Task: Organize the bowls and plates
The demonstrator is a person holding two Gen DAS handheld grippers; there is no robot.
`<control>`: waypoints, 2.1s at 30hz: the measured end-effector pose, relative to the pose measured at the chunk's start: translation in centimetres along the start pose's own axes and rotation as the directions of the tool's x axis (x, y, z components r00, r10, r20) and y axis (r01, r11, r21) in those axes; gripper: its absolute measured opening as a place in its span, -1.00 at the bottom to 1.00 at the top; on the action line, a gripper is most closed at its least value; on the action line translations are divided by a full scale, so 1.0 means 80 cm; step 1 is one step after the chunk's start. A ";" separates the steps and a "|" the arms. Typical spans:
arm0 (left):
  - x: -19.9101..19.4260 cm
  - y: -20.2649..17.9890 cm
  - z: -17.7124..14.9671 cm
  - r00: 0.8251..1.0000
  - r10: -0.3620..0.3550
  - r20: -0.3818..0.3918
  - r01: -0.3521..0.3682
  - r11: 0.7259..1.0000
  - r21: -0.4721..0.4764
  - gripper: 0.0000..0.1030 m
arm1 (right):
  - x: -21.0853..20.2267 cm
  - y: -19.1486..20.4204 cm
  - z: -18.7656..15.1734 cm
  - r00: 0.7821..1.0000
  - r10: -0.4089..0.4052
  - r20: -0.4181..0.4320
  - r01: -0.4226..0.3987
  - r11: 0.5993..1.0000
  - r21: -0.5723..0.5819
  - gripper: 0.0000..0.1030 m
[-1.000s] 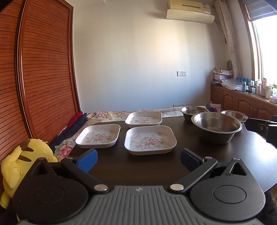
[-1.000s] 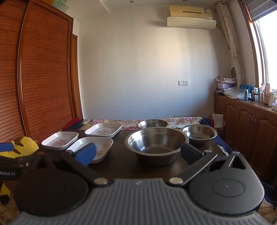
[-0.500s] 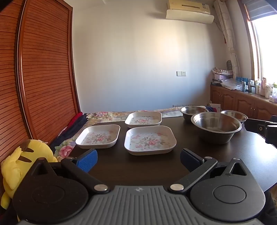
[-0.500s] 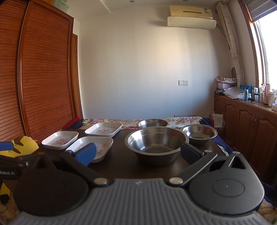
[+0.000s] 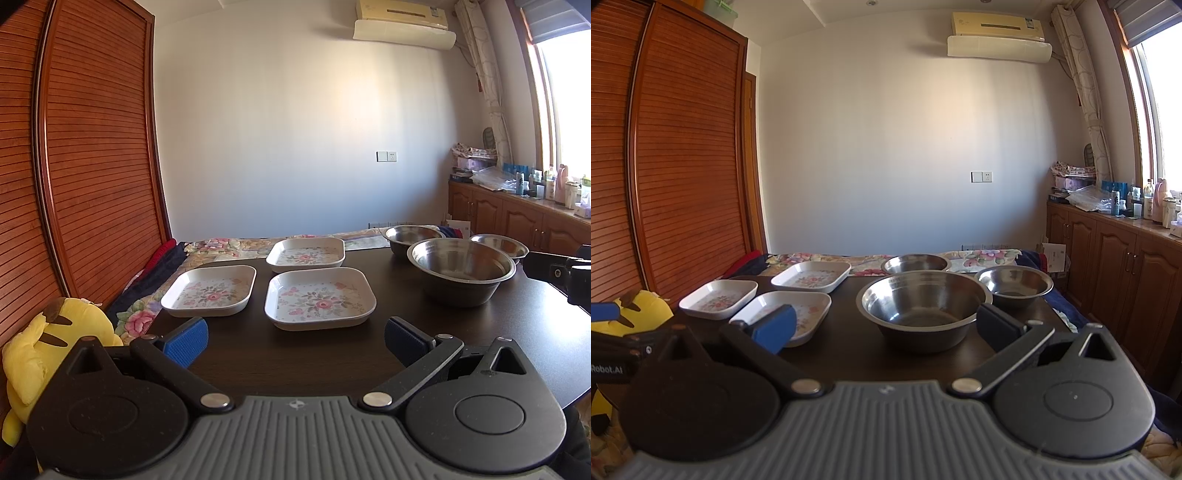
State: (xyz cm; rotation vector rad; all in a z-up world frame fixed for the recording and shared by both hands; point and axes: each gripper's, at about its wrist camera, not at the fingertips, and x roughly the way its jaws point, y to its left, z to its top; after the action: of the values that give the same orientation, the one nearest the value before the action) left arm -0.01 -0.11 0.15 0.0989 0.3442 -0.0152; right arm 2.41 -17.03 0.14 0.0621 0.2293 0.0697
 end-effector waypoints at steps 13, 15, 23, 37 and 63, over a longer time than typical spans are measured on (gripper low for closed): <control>0.001 -0.002 -0.002 1.000 -0.001 -0.004 0.001 1.000 0.002 1.00 | -0.002 -0.001 0.000 1.000 -0.001 0.000 0.001 1.000 0.001 1.00; 0.001 -0.003 -0.002 1.000 -0.001 -0.003 0.001 1.000 0.003 1.00 | -0.002 -0.001 0.001 1.000 -0.001 0.000 0.001 1.000 0.001 1.00; 0.002 -0.003 -0.002 1.000 0.000 -0.004 0.000 1.000 0.002 1.00 | -0.002 -0.002 0.002 1.000 -0.001 0.000 0.001 1.000 0.001 1.00; 0.002 -0.003 -0.002 1.000 -0.001 -0.003 0.001 1.000 0.003 1.00 | -0.003 -0.003 0.002 1.000 -0.002 0.004 0.002 1.000 0.000 1.00; 0.050 0.007 -0.017 0.984 -0.049 -0.172 0.051 0.999 0.005 1.00 | 0.041 0.018 -0.007 0.997 0.058 -0.045 -0.060 0.997 -0.038 1.00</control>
State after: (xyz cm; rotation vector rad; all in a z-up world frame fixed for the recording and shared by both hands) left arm 3.29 0.61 -2.46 0.1012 0.5190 -0.0585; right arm 5.40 -15.31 -1.06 0.0283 0.2698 0.1343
